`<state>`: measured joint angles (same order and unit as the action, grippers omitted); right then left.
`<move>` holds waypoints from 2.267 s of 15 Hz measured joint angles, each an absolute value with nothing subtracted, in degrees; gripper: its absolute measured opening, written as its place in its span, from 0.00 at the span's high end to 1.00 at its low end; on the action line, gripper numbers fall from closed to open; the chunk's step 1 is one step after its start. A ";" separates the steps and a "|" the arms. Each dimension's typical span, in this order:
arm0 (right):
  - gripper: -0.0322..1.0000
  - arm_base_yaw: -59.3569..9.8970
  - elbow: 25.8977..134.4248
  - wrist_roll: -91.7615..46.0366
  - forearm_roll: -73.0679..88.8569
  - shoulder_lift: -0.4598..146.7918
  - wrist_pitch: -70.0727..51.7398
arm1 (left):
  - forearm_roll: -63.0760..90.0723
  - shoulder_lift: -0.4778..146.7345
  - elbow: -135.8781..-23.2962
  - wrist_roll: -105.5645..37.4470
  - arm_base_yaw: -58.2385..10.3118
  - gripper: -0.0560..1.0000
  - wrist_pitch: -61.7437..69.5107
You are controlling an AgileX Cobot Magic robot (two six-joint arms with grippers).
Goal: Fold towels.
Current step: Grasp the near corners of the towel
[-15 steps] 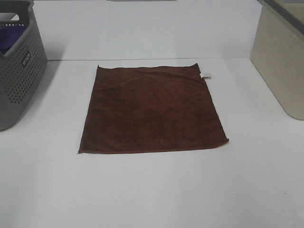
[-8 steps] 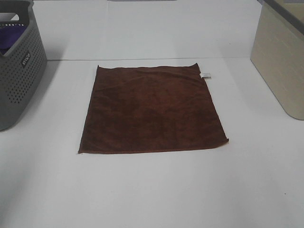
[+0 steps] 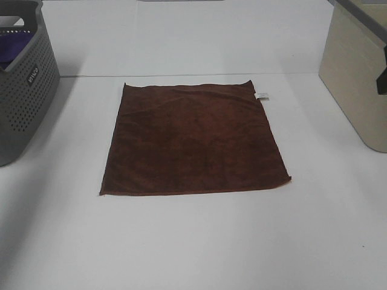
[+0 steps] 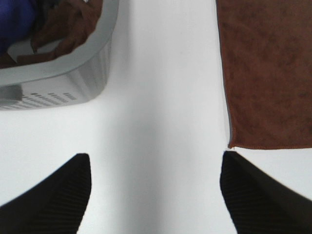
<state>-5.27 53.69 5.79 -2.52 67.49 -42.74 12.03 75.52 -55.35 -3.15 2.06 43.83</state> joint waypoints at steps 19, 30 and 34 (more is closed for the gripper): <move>0.29 4.13 70.13 -22.63 31.51 97.57 -58.16 | 49.90 103.71 -59.01 -26.93 -1.32 0.30 48.07; 0.30 4.18 70.13 -28.65 35.47 114.31 -56.38 | 56.55 114.82 -59.07 -37.99 -1.32 0.30 44.92; 0.32 4.18 70.13 -30.65 38.10 117.63 -56.04 | 64.74 119.00 -59.19 -44.98 -1.32 0.30 44.40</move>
